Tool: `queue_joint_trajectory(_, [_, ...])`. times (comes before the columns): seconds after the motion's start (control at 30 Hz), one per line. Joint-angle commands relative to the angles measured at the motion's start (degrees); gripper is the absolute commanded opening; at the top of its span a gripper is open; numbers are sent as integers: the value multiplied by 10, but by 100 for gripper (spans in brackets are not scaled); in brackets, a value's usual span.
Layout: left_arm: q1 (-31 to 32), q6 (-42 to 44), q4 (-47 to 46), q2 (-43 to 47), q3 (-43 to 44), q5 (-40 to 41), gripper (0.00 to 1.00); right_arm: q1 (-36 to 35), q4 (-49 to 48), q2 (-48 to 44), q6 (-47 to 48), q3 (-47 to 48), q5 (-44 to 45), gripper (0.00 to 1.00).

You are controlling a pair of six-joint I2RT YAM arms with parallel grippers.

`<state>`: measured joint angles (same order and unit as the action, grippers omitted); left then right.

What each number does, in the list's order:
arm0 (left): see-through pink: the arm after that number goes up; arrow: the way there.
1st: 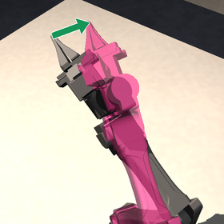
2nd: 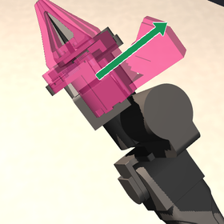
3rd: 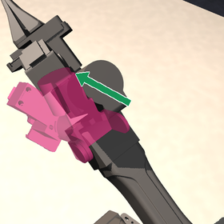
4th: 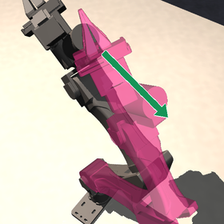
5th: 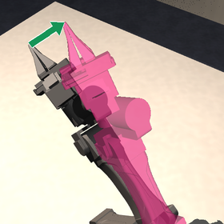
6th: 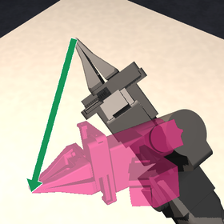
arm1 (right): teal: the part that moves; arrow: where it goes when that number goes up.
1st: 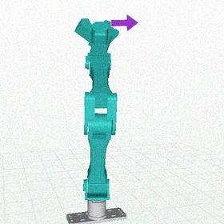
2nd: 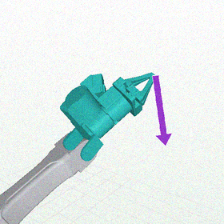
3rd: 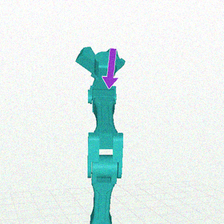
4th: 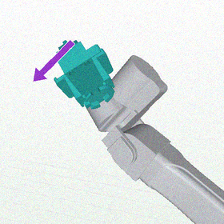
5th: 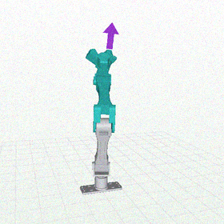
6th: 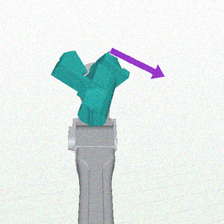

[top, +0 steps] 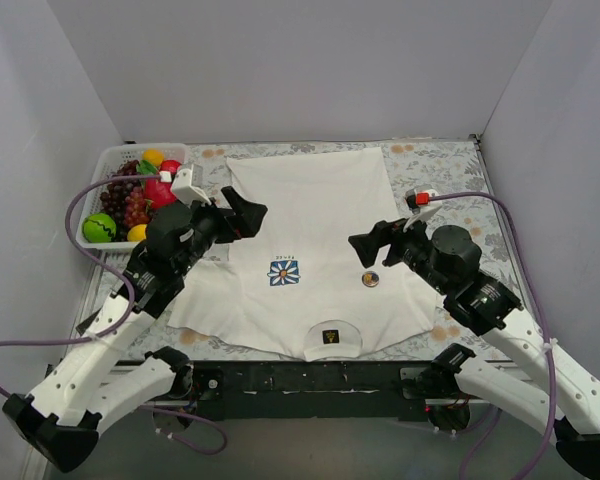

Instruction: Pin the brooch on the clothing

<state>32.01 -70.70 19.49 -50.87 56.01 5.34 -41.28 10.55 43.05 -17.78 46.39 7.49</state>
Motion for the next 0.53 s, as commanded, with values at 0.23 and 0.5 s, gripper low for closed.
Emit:
queue_joint_trajectory(0.23, [1,23,-87,103,-64,44,98,-2,-62,-37,14,-17,33,94])
queue_joint_trajectory(0.5, [0,27,-99,82,-76,80,98,-2,-83,-32,27,-33,87,94])
